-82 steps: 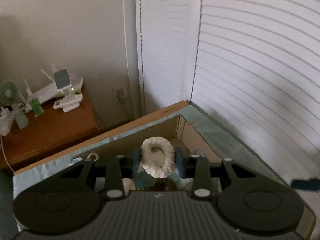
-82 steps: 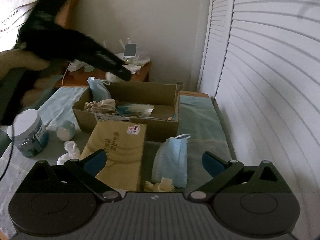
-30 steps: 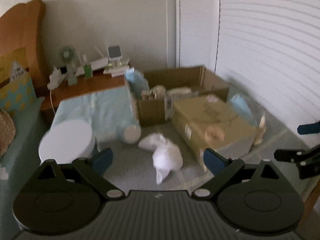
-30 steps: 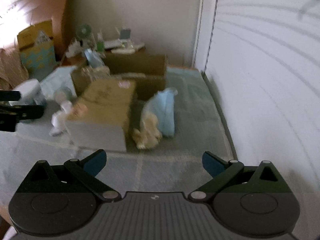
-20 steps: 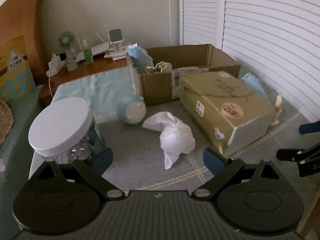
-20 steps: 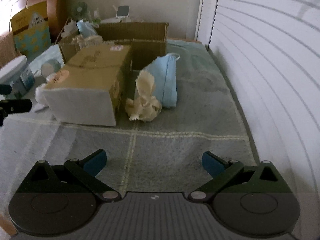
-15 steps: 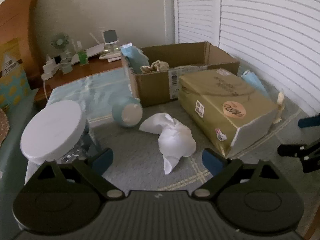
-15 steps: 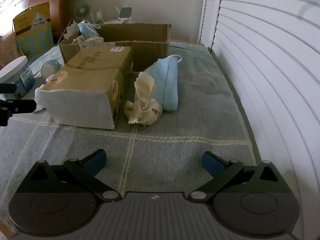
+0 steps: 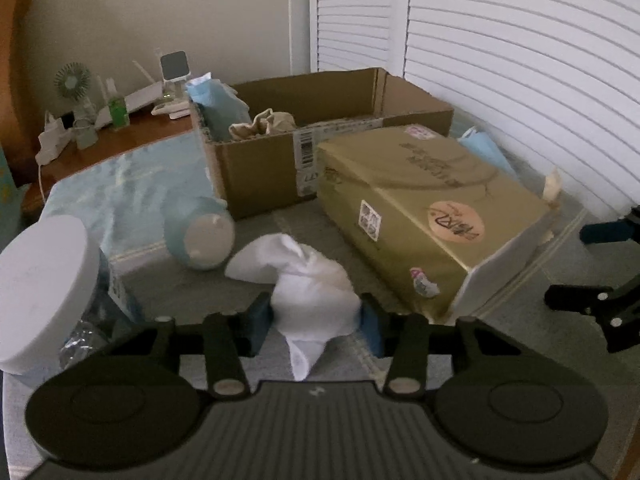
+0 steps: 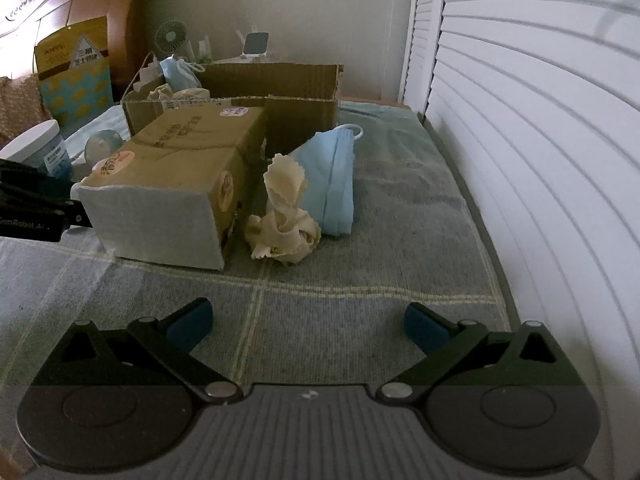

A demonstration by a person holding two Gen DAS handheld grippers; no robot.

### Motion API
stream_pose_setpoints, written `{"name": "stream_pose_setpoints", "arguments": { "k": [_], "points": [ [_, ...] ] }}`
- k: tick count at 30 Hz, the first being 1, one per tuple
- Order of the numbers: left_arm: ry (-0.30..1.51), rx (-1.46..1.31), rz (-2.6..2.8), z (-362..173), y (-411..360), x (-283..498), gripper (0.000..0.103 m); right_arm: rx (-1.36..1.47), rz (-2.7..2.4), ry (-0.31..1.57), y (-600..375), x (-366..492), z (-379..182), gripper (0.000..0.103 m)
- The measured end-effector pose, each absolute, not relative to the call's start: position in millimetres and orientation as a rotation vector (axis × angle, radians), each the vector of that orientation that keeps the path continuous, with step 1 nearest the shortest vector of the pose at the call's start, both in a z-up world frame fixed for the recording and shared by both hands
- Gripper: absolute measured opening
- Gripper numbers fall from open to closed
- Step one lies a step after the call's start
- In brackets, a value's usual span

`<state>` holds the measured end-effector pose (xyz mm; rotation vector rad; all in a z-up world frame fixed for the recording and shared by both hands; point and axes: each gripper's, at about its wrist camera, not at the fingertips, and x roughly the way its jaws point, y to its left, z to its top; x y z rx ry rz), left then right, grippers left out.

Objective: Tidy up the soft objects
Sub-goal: 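Reach the right tool to the cream crumpled cloth while the left tool grasps the white cloth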

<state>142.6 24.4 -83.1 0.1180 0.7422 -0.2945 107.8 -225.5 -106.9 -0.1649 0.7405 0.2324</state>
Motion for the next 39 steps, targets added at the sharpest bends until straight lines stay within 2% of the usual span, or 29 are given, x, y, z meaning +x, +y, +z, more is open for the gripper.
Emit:
{"name": "stream_pose_setpoints", "arguments": {
  "k": [4,8,13,15,19,21,24,36,38,39],
  "points": [
    [0.745,0.11,-0.296,-82,25,143,0.046,-0.18,0.231,0.73,-223,110,-105,0.099],
    [0.746,0.105,-0.296,-82,26,144,0.046,-0.203,0.232,0.712,-219,112,-101,0.083],
    [0.747,0.095,-0.297,-82,27,146,0.046,-0.219,0.258,0.685,-214,116,-95,0.069],
    [0.747,0.094,-0.296,-82,27,146,0.046,-0.222,0.267,0.678,-211,120,-93,0.057],
    [0.747,0.095,-0.297,-82,27,146,0.045,-0.24,0.275,0.669,-205,125,-92,0.045],
    [0.747,0.095,-0.303,-82,27,146,0.044,-0.243,0.281,0.667,-203,125,-91,0.027],
    [0.745,0.09,-0.31,-81,27,145,0.043,-0.243,0.267,0.673,-202,125,-91,0.024],
    [0.739,0.097,-0.338,-70,27,125,0.042,-0.221,0.253,0.667,-212,105,-78,0.024],
    [0.744,0.104,-0.331,-70,27,121,0.044,-0.215,0.248,0.676,-216,101,-78,0.027],
    [0.747,0.108,-0.325,-71,27,119,0.045,-0.214,0.242,0.682,-217,100,-79,0.035]
  ]
}}
